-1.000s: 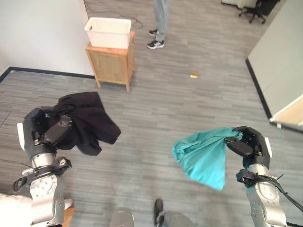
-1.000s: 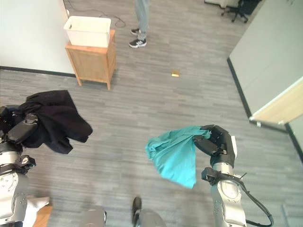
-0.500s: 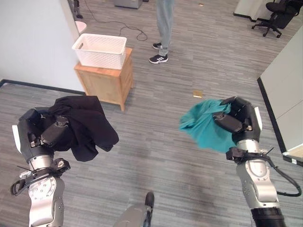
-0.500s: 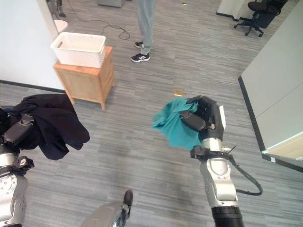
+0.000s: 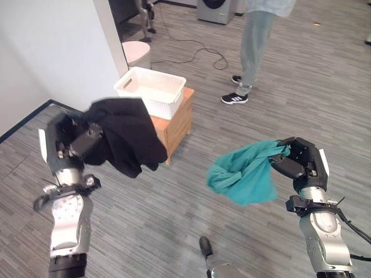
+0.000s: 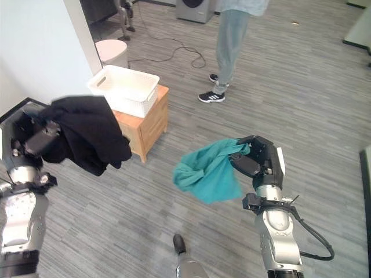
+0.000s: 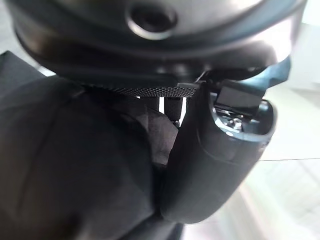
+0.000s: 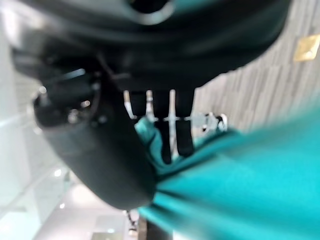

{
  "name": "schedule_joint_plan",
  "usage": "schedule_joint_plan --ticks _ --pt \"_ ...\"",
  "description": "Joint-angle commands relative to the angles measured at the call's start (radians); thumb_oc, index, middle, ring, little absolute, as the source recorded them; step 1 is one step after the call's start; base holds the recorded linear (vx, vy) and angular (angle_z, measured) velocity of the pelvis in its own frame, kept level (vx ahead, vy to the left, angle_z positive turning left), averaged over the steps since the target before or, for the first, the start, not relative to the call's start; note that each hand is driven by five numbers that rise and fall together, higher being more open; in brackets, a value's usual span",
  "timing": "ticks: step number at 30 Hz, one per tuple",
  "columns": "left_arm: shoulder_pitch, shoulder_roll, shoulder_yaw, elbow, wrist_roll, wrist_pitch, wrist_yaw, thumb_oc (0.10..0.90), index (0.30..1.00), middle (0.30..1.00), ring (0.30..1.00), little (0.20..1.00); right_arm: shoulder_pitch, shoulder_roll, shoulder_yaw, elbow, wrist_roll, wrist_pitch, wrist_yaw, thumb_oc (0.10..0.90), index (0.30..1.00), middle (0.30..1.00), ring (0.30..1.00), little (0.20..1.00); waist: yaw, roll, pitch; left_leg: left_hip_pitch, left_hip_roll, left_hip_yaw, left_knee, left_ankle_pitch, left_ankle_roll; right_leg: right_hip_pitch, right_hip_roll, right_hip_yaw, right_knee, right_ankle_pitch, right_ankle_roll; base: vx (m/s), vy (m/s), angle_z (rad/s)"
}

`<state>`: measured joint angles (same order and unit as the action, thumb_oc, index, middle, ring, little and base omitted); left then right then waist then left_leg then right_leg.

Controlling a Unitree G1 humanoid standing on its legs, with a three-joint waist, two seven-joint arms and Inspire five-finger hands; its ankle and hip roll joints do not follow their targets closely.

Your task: Pick up bed clothes into laundry basket.

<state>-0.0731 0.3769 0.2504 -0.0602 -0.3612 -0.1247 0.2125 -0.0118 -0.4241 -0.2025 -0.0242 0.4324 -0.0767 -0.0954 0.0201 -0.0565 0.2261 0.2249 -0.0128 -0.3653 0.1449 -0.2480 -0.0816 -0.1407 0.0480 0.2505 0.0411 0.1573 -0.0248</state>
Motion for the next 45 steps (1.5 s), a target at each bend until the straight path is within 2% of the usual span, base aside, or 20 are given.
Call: schedule_joint_plan --ticks 1,2,3,4,9,19,22,26,29,32,34,36,37,38,39,40,41,43,44,45 --pt "-0.01 0.111 0.023 -0.152 -0.013 -0.124 -0.011 0.4 0.3 0.3 0.3 0.3 -0.079 -0.058 -0.068 -0.13 0.062 -0.139 0.01 0.4 0.3 0.3 0.3 0.3 -0.007 -0.047 -0.128 -0.169 -0.008 0.019 -0.026 0.119 0.041 0.078 -0.113 -0.033 -0.005 -0.141 0.161 0.02 -0.244 0.58" --pt "-0.003 0.077 0.007 -0.141 -0.036 -0.111 -0.024 0.4 0.3 0.3 0.3 0.3 -0.068 -0.099 -0.104 -0.115 0.076 -0.148 -0.007 0.4 0.3 0.3 0.3 0.3 -0.021 -0.058 -0.104 -0.244 0.033 0.114 0.069 0.149 0.024 0.141 -0.115 -0.118 -0.047 -0.158 0.132 -0.04 -0.248 0.53" --pt "-0.004 0.077 0.007 -0.141 -0.036 -0.111 -0.024 0.4 0.3 0.3 0.3 0.3 -0.07 -0.1 -0.105 -0.114 0.076 -0.148 -0.006 0.4 0.3 0.3 0.3 0.3 -0.024 -0.06 -0.105 -0.25 0.03 0.111 0.07 0.154 0.023 0.138 -0.118 -0.121 -0.049 -0.154 0.133 0.02 -0.327 1.33" --pt "-0.01 0.069 -0.004 -0.134 -0.053 -0.108 -0.029 0.4 0.3 0.3 0.3 0.3 -0.062 -0.108 -0.119 -0.103 0.08 -0.143 -0.021 0.4 0.3 0.3 0.3 0.3 -0.046 -0.055 -0.102 -0.27 0.054 0.257 0.053 0.143 0.035 0.163 -0.128 -0.184 -0.061 -0.174 0.125 -0.03 -0.087 1.41" --pt "0.018 0.069 0.018 -0.128 -0.047 -0.108 -0.03 0.4 0.3 0.3 0.3 0.3 -0.031 -0.099 -0.134 -0.12 0.034 -0.132 -0.022 0.4 0.3 0.3 0.3 0.3 -0.05 -0.024 -0.108 -0.262 0.03 0.413 -0.041 0.16 0.071 0.172 -0.119 -0.24 -0.061 -0.187 0.122 0.04 -0.058 0.49" --pt "0.107 0.078 0.094 -0.142 -0.042 -0.11 -0.005 0.4 0.3 0.3 0.3 0.3 -0.071 -0.065 -0.1 -0.092 -0.001 -0.124 -0.027 0.4 0.3 0.3 0.3 0.3 -0.012 -0.006 -0.118 -0.233 0.002 0.394 -0.098 0.164 0.082 0.159 -0.139 -0.281 -0.026 -0.215 0.131 0.08 0.041 0.03" --pt "0.104 0.097 0.105 -0.134 -0.028 -0.107 0.007 0.4 0.3 0.3 0.3 0.3 -0.109 -0.058 -0.067 -0.09 -0.015 -0.124 -0.022 0.4 0.3 0.3 0.3 0.3 0.01 0.013 -0.097 -0.222 0.002 0.403 -0.082 0.13 0.112 0.067 -0.155 -0.289 0.2 -0.239 0.158 0.04 0.136 -0.14" --pt "0.08 0.129 0.092 -0.126 -0.008 -0.111 0.006 0.4 0.3 0.3 0.3 0.3 -0.115 -0.045 -0.045 -0.097 -0.037 -0.115 -0.013 0.4 0.3 0.3 0.3 0.3 -0.004 0.03 -0.055 -0.154 0.014 0.395 -0.093 0.107 0.117 -0.066 -0.187 -0.293 0.41 -0.162 0.199 0.15 0.051 -0.21" --pt "0.067 0.137 0.08 -0.141 -0.022 -0.113 -0.008 0.4 0.3 0.3 0.3 0.3 -0.118 -0.053 -0.046 -0.099 -0.025 -0.113 -0.01 0.4 0.3 0.3 0.3 0.3 -0.025 0.039 -0.05 -0.083 0.047 0.392 -0.142 0.087 0.085 -0.128 -0.243 -0.338 0.297 -0.15 0.197 0.35 -0.097 -0.08" --pt "0.018 0.153 0.047 -0.127 -0.038 -0.115 0.001 0.4 0.3 0.3 0.3 0.3 -0.117 -0.072 -0.05 -0.101 -0.016 -0.118 -0.024 0.4 0.3 0.3 0.3 0.3 -0.073 0.027 -0.054 -0.01 0.085 0.355 -0.157 0.052 0.04 -0.148 -0.222 -0.3 0.089 -0.121 0.217 0.5 -0.239 0.07" --pt "-0.022 0.17 0.034 -0.106 -0.014 -0.112 0.018 0.4 0.3 0.3 0.3 0.3 -0.113 -0.091 -0.071 -0.118 -0.021 -0.127 -0.03 0.4 0.3 0.3 0.3 0.3 -0.091 0.013 -0.075 0.016 0.124 0.334 -0.14 0.028 0.01 -0.136 -0.205 -0.299 0.094 -0.145 0.207 0.4 -0.27 0.5" --pt "-0.036 0.152 0.018 -0.113 -0.032 -0.119 -0.001 0.4 0.3 0.3 0.3 0.3 -0.101 -0.106 -0.074 -0.127 -0.01 -0.123 -0.013 0.4 0.3 0.3 0.3 0.3 -0.103 0.0 -0.08 -0.001 0.165 0.349 -0.073 0.09 -0.009 -0.113 -0.185 -0.288 0.12 -0.136 0.188 0.25 -0.217 0.6" --pt "-0.055 0.14 0.003 -0.107 -0.05 -0.126 -0.009 0.4 0.3 0.3 0.3 0.3 -0.104 -0.116 -0.076 -0.123 0.005 -0.135 -0.007 0.4 0.3 0.3 0.3 0.3 -0.106 0.0 -0.086 -0.037 0.179 0.334 0.025 0.168 -0.021 -0.089 -0.158 -0.288 0.119 -0.145 0.167 0.44 -0.404 0.44" --pt "-0.082 0.13 -0.023 -0.109 -0.067 -0.126 -0.025 0.4 0.3 0.3 0.3 0.3 -0.118 -0.156 -0.087 -0.106 0.033 -0.148 -0.021 0.4 0.3 0.3 0.3 0.3 -0.105 -0.028 -0.086 -0.134 0.183 0.319 0.215 0.268 0.003 -0.025 -0.139 -0.274 0.09 -0.16 0.123 0.44 -0.453 0.3" --pt "-0.098 0.138 -0.033 -0.107 -0.07 -0.123 -0.033 0.4 0.3 0.3 0.3 0.3 -0.125 -0.189 -0.099 -0.096 0.05 -0.153 -0.022 0.4 0.3 0.3 0.3 0.3 -0.105 -0.047 -0.076 -0.194 0.183 0.315 0.321 0.3 0.015 0.007 -0.133 -0.261 0.071 -0.164 0.1 0.47 -0.571 0.18" --pt "-0.148 0.164 -0.058 -0.1 -0.073 -0.122 -0.036 0.4 0.3 0.3 0.3 0.3 -0.161 -0.254 -0.104 -0.06 0.062 -0.16 -0.041 0.4 0.3 0.3 0.3 0.3 -0.093 -0.073 -0.048 -0.293 0.155 0.323 0.43 0.268 0.03 0.057 -0.128 -0.259 0.043 -0.172 0.074 0.31 -0.362 0.08" --pt "-0.166 0.168 -0.064 -0.092 -0.075 -0.124 -0.033 0.4 0.3 0.3 0.3 0.3 -0.17 -0.271 -0.106 -0.049 0.065 -0.156 -0.046 0.4 0.3 0.3 0.3 0.3 -0.089 -0.073 -0.038 -0.329 0.144 0.334 0.434 0.242 0.03 0.077 -0.13 -0.257 0.031 -0.176 0.078 0.47 -0.233 0.02" --pt "-0.211 0.194 -0.063 -0.063 -0.079 -0.137 -0.005 0.4 0.3 0.3 0.3 0.3 -0.181 -0.293 -0.104 -0.04 0.071 -0.154 -0.041 0.4 0.3 0.3 0.3 0.3 -0.072 -0.057 -0.052 -0.383 0.094 0.37 0.233 0.19 0.02 0.123 -0.126 -0.255 -0.005 -0.185 0.09 0.48 0.026 -0.14" --pt "-0.221 0.2 -0.062 -0.057 -0.076 -0.145 0.008 0.4 0.3 0.3 0.3 0.3 -0.18 -0.298 -0.096 -0.042 0.066 -0.154 -0.039 0.4 0.3 0.3 0.3 0.3 -0.061 -0.052 -0.062 -0.369 0.064 0.369 0.13 0.198 0.022 0.138 -0.122 -0.249 -0.015 -0.191 0.095 0.52 0.092 -0.32" --pt "-0.259 0.24 -0.051 -0.054 -0.034 -0.164 0.058 0.4 0.3 0.3 0.3 0.3 -0.173 -0.293 -0.078 -0.052 0.05 -0.157 -0.031 0.4 0.3 0.3 0.3 0.3 -0.042 -0.02 -0.082 -0.366 0.023 0.326 -0.036 0.264 0.018 0.167 -0.085 -0.237 -0.023 -0.204 0.098 0.49 0.086 -0.79"
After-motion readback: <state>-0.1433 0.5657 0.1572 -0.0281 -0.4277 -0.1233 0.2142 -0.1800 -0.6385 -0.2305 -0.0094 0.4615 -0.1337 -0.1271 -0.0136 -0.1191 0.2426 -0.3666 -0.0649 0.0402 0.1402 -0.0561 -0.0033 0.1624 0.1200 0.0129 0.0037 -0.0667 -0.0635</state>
